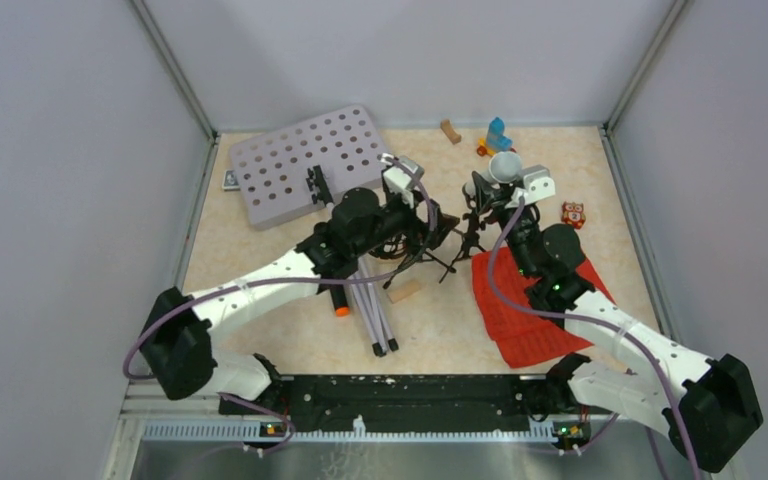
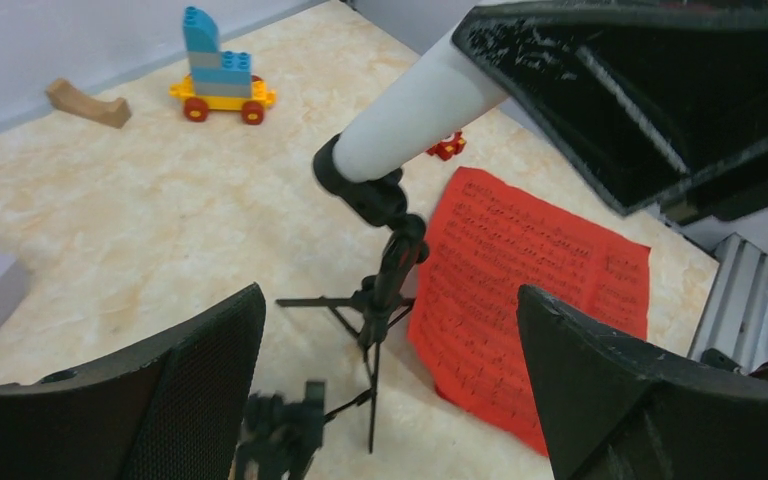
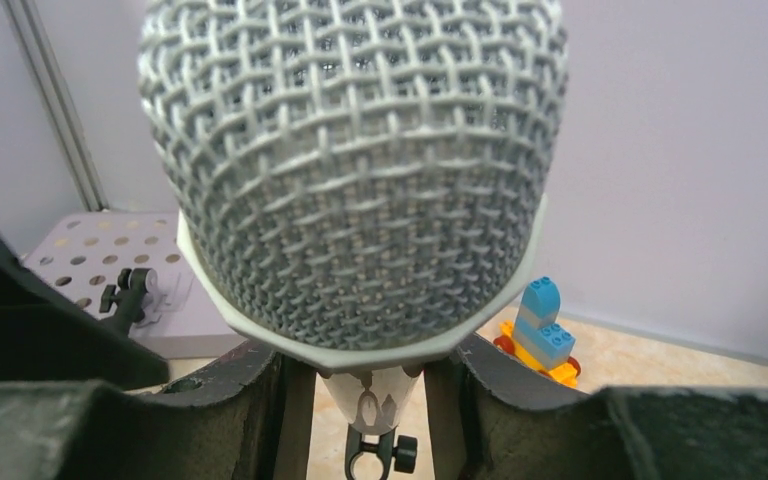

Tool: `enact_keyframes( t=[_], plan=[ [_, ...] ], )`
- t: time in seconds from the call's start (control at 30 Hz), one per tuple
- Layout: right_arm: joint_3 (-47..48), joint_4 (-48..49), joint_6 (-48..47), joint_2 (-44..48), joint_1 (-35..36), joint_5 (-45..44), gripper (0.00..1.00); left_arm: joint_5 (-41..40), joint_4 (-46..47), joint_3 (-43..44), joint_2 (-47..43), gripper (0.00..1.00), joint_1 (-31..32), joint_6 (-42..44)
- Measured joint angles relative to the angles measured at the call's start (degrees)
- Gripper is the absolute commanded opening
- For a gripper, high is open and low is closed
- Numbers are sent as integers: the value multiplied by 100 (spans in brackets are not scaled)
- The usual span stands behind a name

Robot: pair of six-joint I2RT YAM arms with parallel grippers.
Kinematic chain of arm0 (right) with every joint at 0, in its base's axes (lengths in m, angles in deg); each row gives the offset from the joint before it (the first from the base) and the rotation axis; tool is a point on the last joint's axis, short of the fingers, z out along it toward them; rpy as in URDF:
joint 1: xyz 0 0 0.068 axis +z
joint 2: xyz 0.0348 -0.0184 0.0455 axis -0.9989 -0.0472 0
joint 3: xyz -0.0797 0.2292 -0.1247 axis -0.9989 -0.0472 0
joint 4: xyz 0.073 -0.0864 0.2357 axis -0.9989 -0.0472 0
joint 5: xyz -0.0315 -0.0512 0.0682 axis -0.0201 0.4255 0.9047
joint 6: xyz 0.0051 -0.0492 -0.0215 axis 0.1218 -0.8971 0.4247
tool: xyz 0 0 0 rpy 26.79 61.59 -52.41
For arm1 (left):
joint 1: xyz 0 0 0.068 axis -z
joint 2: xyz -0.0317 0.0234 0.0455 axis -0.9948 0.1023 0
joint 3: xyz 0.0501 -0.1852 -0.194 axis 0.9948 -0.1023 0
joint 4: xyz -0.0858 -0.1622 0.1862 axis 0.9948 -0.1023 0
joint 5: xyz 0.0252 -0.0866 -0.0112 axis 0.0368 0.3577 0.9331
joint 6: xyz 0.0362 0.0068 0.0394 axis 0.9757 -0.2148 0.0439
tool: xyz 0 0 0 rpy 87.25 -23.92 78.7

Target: Pack up the instrument practice props

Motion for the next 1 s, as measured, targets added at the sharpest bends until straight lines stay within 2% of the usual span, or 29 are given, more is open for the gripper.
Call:
enact_keyframes(
  t=[0.3, 0.57, 0.73, 0.9, 1.0],
  plan=[
    [0, -146, 4, 94, -4, 33, 0, -313, 446, 866, 1445, 93, 404, -643],
    [0, -299, 13, 192, -9, 133, 0, -817, 614, 951, 2157, 89, 424, -1174],
    [2, -393, 26, 247, -15, 267, 0, -632, 758, 1182, 2393, 87, 343, -1340],
    [2, -505, 66, 317, -35, 321, 0, -328, 776, 1475, 2691, 68, 256, -1445],
    [2, -549, 70, 345, -37, 382, 0, -201, 767, 1526, 2776, 52, 208, -1541]
  ],
)
